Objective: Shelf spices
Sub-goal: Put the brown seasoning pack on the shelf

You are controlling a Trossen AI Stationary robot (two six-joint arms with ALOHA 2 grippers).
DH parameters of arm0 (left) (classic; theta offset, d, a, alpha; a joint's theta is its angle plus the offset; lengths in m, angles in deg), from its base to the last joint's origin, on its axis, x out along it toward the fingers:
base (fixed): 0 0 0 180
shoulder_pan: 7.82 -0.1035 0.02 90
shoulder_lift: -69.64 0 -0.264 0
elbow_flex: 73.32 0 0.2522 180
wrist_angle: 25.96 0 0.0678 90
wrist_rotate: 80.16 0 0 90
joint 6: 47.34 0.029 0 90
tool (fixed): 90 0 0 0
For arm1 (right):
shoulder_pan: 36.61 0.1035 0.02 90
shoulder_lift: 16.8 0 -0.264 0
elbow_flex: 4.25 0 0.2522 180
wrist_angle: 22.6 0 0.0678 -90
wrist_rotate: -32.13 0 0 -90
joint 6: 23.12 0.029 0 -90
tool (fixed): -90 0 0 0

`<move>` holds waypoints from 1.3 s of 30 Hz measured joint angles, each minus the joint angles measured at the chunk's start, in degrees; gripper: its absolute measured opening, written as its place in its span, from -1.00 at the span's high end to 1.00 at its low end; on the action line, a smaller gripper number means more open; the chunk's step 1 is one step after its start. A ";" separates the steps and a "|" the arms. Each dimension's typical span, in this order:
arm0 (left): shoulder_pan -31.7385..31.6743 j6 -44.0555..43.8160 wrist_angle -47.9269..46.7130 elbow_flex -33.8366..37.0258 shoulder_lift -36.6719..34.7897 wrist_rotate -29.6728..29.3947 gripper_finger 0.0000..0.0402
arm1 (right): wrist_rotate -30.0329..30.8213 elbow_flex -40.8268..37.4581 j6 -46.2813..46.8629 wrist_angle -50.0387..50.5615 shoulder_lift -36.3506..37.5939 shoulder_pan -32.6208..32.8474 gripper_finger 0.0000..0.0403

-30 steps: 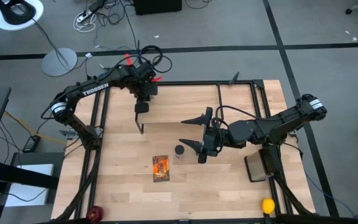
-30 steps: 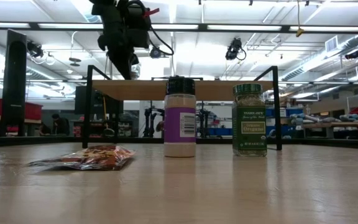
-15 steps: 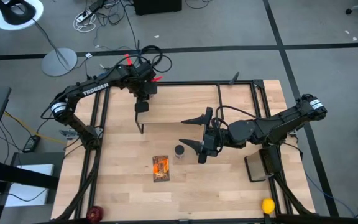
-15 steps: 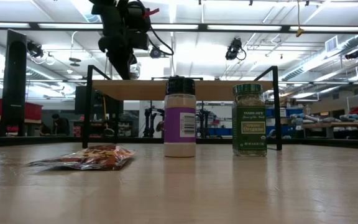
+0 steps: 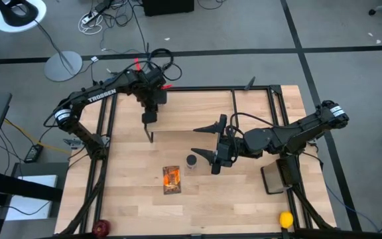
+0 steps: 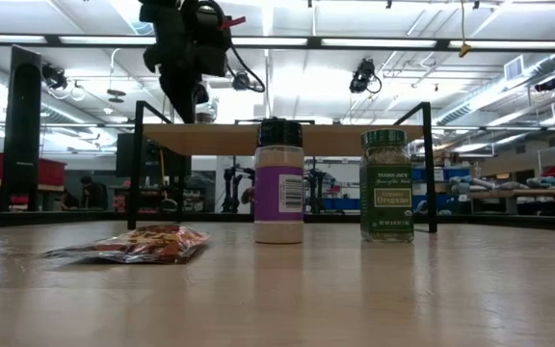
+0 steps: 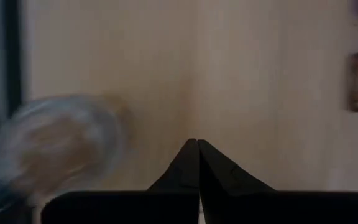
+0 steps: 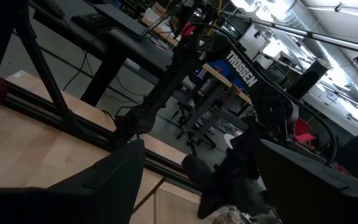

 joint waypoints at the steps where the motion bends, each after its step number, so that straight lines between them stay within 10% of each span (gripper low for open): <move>1: 0.55 -0.02 -0.09 0.00 0.00 0.77 0.99 | 0.02 0.01 0.01 0.00 0.00 0.00 -0.51; 20: 16.29 -4.33 8.27 -10.02 -0.07 5.31 0.98 | 2.07 0.00 -0.01 0.86 0.00 0.00 -0.51; 30: 31.79 -15.51 11.83 -9.77 1.20 -17.45 0.98 | 3.50 0.01 -0.58 1.42 0.02 0.00 -0.51; 39: 39.51 -22.85 16.99 -1.50 1.29 -25.89 0.73 | 3.52 0.01 -1.02 1.08 0.02 0.09 -0.51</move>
